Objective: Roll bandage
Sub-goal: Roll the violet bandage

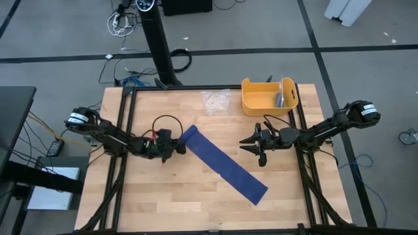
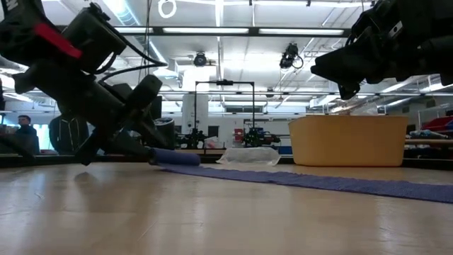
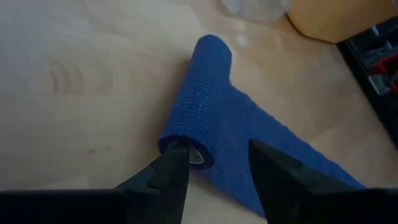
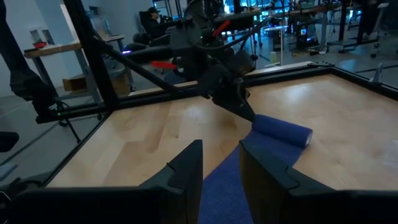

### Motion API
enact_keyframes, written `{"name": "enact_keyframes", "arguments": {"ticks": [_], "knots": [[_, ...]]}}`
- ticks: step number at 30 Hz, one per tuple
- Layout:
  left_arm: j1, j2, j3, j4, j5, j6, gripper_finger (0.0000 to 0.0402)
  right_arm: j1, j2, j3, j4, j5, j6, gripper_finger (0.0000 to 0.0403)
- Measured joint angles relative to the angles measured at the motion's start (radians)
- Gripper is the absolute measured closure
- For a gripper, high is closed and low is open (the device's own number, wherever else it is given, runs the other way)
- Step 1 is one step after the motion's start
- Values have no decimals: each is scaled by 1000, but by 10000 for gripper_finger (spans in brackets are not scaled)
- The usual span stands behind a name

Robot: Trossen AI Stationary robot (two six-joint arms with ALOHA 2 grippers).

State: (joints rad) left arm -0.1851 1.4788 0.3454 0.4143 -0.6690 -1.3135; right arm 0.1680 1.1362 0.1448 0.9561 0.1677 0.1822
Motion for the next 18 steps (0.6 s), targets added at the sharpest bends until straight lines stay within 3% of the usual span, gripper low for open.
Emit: {"name": "enact_keyframes", "arguments": {"ticks": [8,18], "knots": [[76,67,2,30,49,36,229,0,0,0,0,19,0,296],[106,129,3,134,-8,126,229,0,7,-1,-1,21,-1,297]]}}
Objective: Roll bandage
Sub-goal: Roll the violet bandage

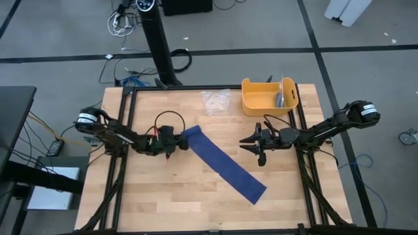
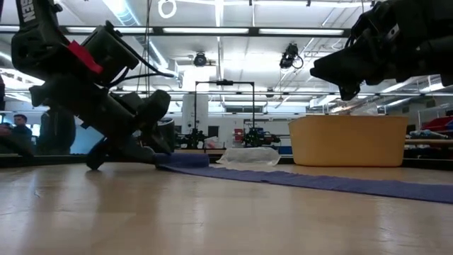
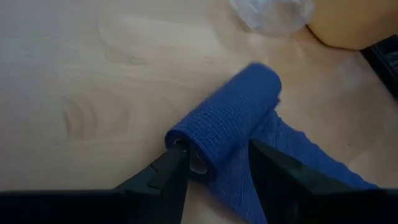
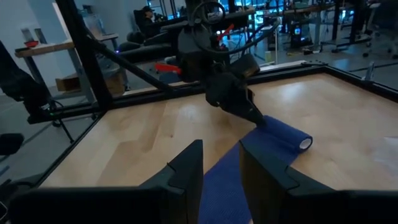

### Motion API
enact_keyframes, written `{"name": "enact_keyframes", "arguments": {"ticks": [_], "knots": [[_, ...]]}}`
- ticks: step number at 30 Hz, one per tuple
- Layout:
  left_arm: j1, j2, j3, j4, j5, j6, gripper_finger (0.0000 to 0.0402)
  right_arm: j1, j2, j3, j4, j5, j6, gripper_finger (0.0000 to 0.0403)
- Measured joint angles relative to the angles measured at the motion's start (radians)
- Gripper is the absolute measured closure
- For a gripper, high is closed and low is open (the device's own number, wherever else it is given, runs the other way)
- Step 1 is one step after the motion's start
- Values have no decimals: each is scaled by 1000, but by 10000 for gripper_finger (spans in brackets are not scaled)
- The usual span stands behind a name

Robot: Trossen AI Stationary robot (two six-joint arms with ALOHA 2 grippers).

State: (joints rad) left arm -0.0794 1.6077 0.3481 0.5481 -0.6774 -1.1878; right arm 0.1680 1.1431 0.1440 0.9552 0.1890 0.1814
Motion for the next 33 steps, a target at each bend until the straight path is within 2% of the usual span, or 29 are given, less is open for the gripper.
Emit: {"name": "enact_keyframes", "arguments": {"ticks": [5,8,12,20,25,30,33], "knots": [[36,3,0,3,-9,42,231,0,0,0,0,0,0,296],[65,5,-2,13,-23,113,245,0,0,0,0,0,0,297],[91,26,-3,63,-24,211,288,0,0,0,0,0,0,298],[92,90,-4,314,26,534,387,0,0,0,0,0,0,300],[74,89,-4,466,39,692,393,0,0,0,24,0,1,301],[66,89,-4,468,39,723,394,0,0,4,39,0,13,302],[42,89,-4,526,49,803,395,0,4,24,11,4,35,301]]}}
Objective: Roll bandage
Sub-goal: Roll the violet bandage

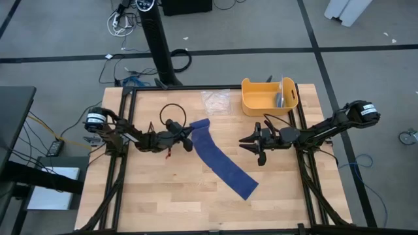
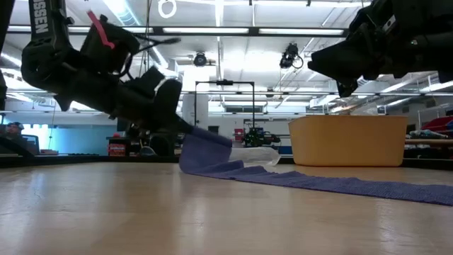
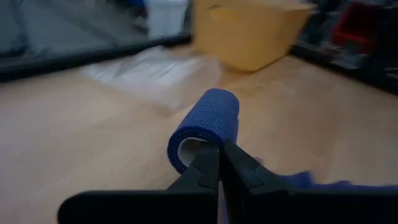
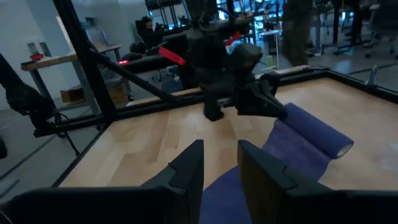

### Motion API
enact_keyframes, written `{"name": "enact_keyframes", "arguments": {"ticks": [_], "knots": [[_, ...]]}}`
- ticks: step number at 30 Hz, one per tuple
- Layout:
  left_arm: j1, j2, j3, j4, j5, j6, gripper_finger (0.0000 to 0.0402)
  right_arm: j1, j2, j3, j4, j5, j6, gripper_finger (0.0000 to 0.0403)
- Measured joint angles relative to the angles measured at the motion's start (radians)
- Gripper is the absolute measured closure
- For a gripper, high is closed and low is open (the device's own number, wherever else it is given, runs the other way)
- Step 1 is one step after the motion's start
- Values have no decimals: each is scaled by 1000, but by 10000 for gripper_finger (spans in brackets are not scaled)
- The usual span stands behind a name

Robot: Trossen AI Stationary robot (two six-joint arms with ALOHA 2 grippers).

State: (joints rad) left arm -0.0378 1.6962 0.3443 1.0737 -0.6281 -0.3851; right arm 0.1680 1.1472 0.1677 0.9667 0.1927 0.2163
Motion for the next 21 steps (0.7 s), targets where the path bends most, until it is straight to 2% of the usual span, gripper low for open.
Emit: {"name": "enact_keyframes", "arguments": {"ticks": [7,12,15,21], "knots": [[-135,0,0,240,13,383,396,0,105,71,-3,111,2,309],[-252,-1,0,387,13,633,396,0,186,130,4,110,-21,355],[-301,-1,1,431,12,696,396,8,229,179,7,104,-64,393],[-343,-1,2,433,0,699,396,20,315,310,9,46,-113,395]]}}
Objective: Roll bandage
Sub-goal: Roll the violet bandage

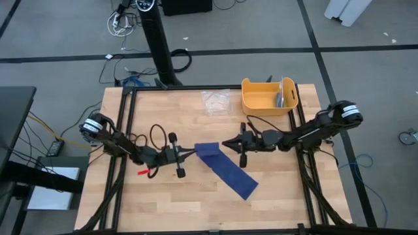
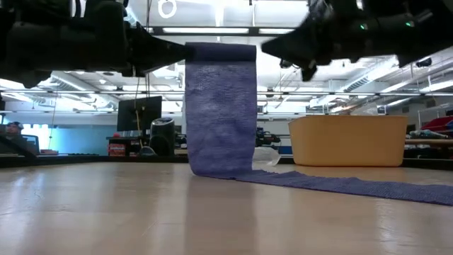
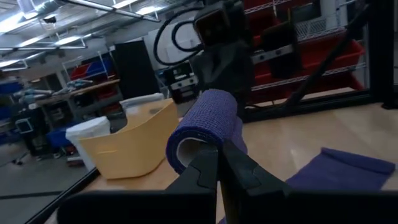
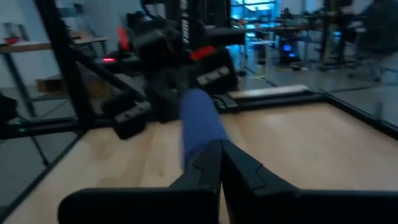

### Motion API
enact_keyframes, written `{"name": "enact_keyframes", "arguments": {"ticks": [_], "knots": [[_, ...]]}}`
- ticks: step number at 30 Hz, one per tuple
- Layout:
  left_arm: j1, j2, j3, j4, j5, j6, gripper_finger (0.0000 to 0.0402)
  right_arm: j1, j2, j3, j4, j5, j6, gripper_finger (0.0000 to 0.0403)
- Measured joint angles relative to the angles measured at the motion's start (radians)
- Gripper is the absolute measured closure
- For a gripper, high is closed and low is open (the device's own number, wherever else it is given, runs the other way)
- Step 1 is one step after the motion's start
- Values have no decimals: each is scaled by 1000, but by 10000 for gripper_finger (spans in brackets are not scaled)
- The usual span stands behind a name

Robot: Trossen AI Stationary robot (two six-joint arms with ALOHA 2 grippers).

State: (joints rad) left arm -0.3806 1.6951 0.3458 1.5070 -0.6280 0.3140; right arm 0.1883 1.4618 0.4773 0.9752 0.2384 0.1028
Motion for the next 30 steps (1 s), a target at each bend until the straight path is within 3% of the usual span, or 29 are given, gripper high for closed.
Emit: {"name": "enact_keyframes", "arguments": {"ticks": [7,17,30], "knots": [[-13,0,20,3,-11,51,396,6,75,78,-30,-13,16,398],[-35,-1,26,23,-21,75,397,86,8,42,-72,221,-27,400],[-36,-2,51,-2,-21,76,397,29,26,42,-40,27,62,401]]}}
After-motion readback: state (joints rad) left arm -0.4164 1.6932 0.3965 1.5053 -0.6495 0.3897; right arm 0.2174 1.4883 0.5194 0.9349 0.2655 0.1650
